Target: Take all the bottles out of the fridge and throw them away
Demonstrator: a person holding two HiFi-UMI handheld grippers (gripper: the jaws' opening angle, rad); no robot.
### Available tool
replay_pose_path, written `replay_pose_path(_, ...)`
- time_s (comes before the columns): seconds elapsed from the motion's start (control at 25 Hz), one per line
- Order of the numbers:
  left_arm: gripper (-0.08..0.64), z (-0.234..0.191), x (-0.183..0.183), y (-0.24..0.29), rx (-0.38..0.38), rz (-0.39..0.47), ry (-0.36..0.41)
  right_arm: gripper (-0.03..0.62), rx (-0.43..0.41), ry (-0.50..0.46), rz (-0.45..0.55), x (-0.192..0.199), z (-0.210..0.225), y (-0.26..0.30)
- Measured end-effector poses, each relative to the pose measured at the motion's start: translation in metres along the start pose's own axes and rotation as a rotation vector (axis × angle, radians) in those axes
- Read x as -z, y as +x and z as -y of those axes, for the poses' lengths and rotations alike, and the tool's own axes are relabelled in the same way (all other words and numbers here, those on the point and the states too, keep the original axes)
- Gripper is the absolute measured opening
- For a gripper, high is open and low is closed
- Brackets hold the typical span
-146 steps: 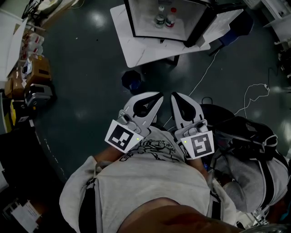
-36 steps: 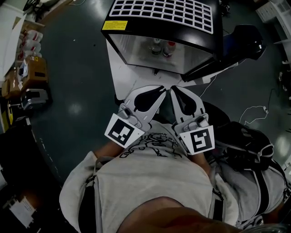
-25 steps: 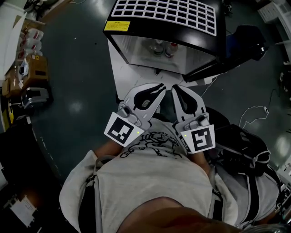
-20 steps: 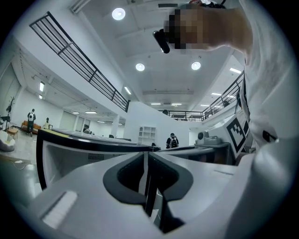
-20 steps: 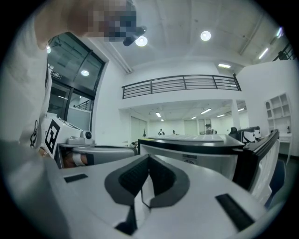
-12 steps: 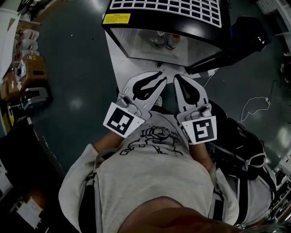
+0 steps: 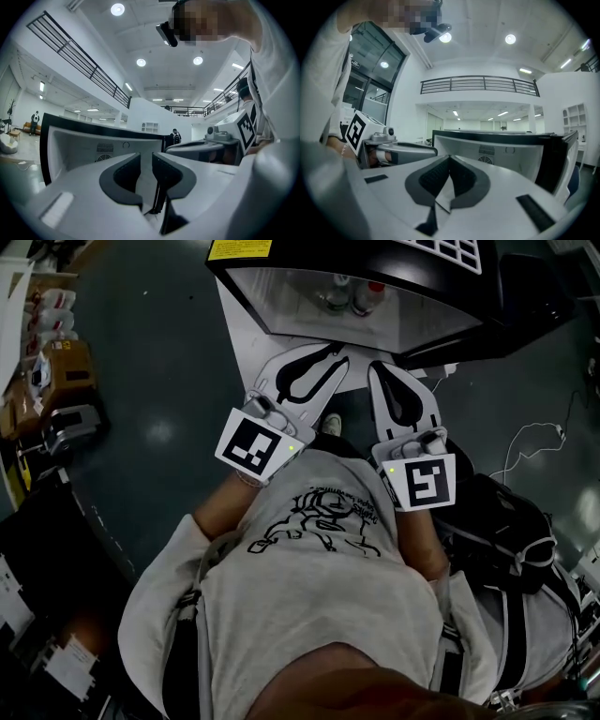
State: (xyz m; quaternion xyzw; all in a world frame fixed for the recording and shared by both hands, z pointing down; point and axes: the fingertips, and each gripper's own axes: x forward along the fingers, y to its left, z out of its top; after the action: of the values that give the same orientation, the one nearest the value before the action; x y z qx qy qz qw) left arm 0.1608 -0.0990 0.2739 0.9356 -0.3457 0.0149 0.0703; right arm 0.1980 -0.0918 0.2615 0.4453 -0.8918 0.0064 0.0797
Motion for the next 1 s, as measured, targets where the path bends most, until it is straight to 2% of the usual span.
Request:
replay_pose_path(0.16, 0.072, -0.017, 0.006, 0.009, -0.013, 0.036, 0.027, 0.009, 0.003, -0.016, -0.006, 0.008, 0.003, 0.012)
replay_pose_path(0.36, 0.100, -0.033, 0.019, 0.022, -0.016, 0.041, 0.028, 0.009, 0.011, -0.014, -0.014, 0.022, 0.009, 0.026)
replay_pose_path(0.8, 0.123, -0.062, 0.049, 0.058, -0.047, 0.010, 0.040, 0.009, 0.015, -0.005, -0.029, 0.054, 0.032, 0.051)
replay_pose_path(1.0, 0.126, -0.080, 0.063, 0.079, -0.094, -0.004, 0.047, 0.009, 0.009, 0.035, -0.037, 0.065, 0.046, 0.064)
